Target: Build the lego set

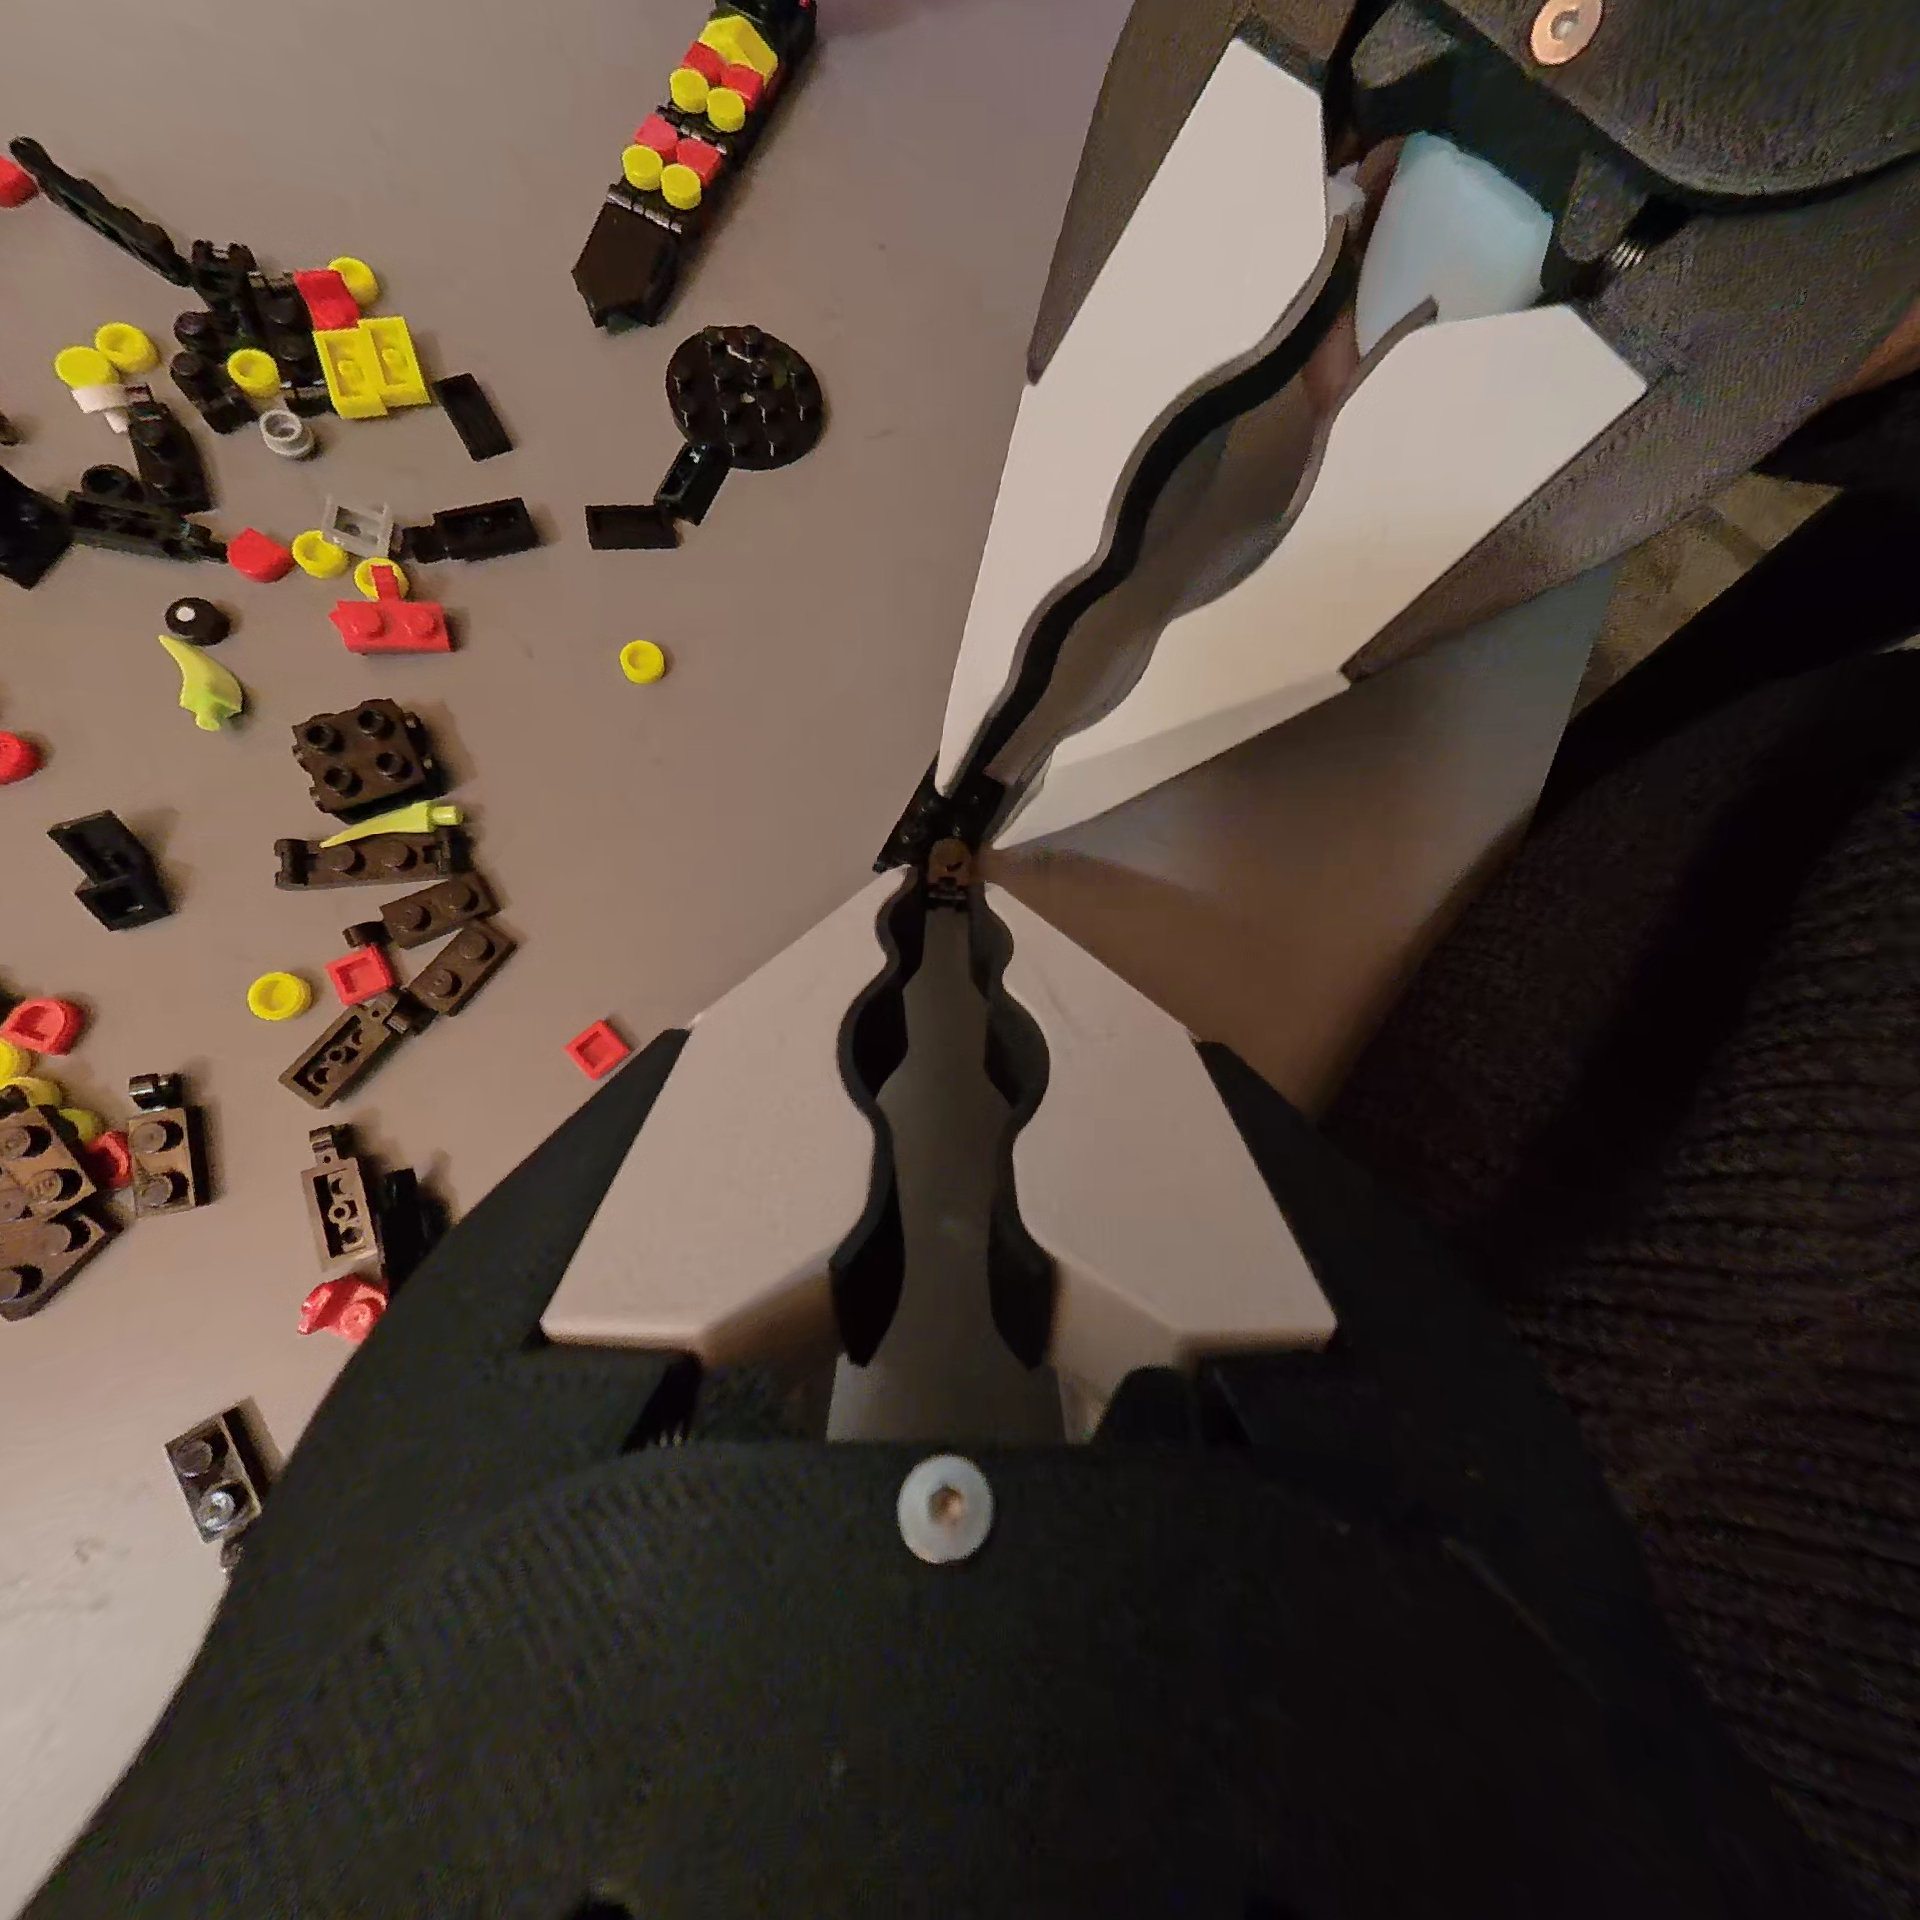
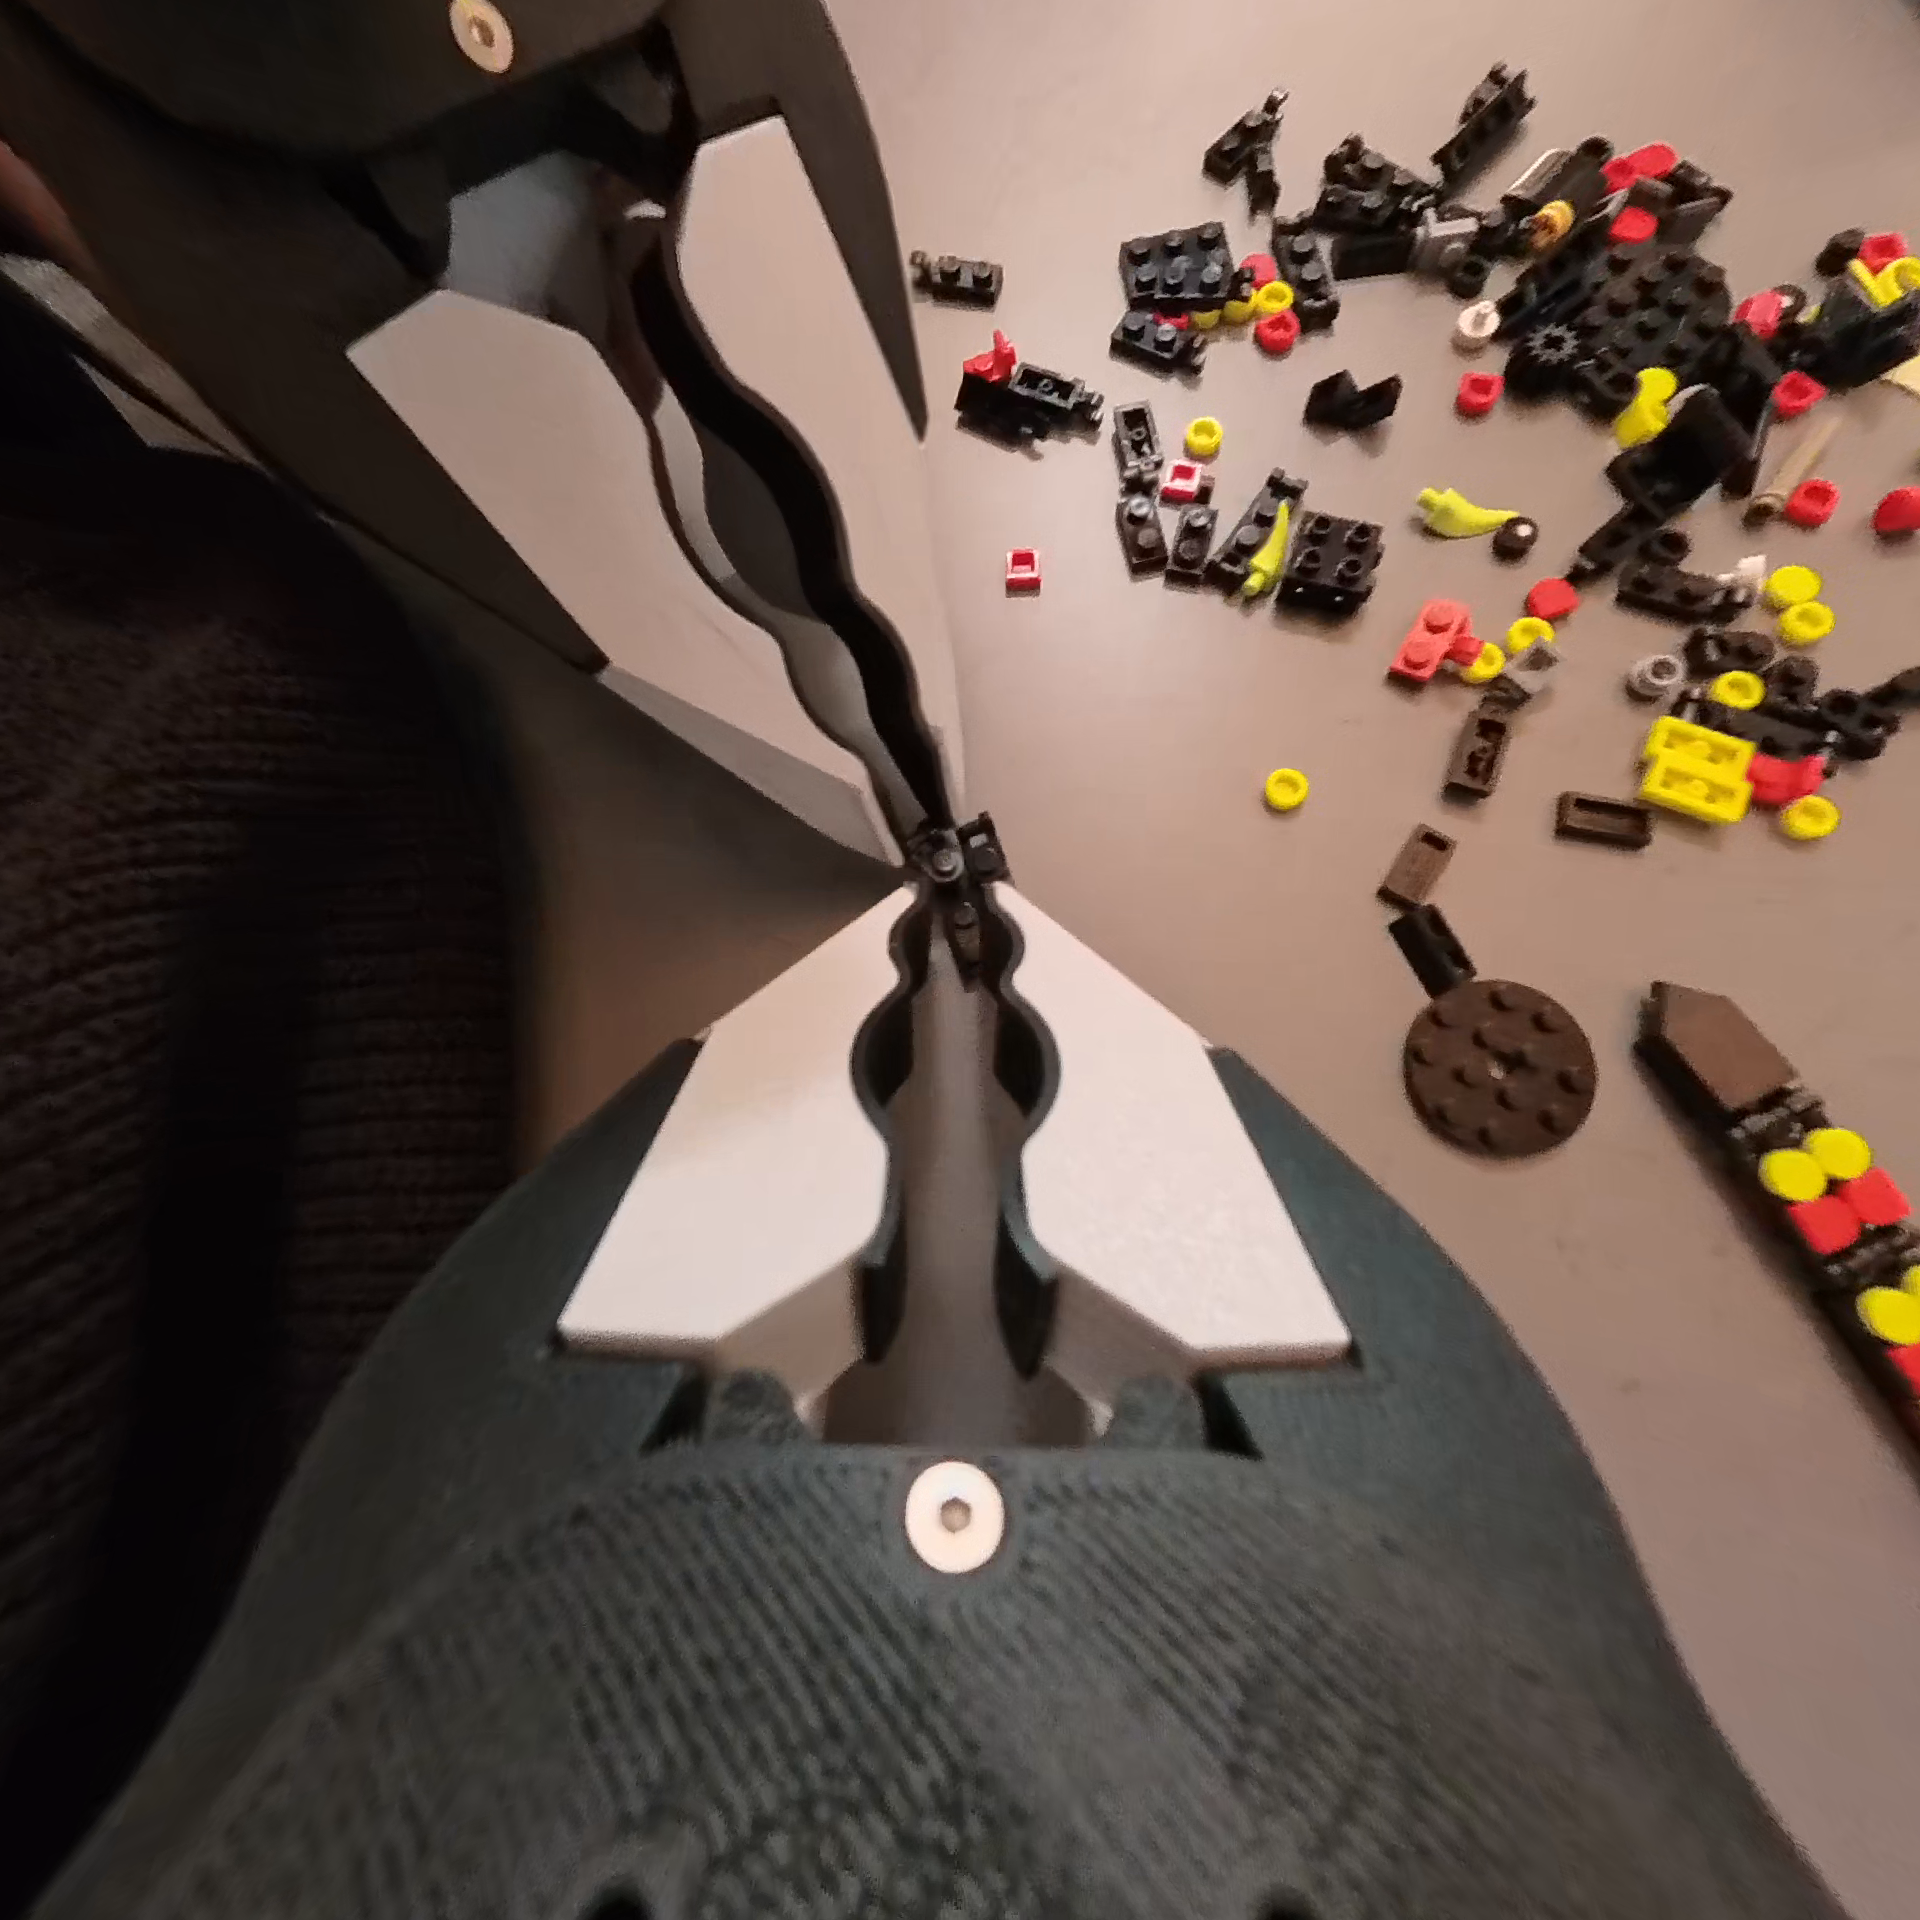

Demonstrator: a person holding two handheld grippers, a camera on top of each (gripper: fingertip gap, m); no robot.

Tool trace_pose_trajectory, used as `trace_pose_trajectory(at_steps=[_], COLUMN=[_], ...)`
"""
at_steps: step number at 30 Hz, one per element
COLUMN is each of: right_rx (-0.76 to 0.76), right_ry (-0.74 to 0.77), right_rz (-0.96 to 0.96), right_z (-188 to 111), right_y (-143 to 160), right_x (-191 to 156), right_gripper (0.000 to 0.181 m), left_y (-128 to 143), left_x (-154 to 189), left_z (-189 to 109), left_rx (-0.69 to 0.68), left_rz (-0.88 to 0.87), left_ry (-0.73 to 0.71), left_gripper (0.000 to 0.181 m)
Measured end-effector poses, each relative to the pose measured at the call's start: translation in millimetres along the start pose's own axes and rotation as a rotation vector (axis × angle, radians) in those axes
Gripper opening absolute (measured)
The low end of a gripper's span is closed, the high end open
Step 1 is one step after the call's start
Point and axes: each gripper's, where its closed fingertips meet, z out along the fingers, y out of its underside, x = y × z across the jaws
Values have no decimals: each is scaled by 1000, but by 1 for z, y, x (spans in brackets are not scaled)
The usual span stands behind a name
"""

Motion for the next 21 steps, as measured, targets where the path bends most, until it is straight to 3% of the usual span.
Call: trace_pose_trajectory(at_steps=[21], right_rx=[-1], right_ry=[41], right_rz=[-75], right_z=[5], right_y=[-5], right_x=[-1], right_gripper=[0], left_y=[-1], left_x=[-1], left_z=[2], left_rx=[7], left_rz=[8], left_ry=[-13], left_gripper=[4])
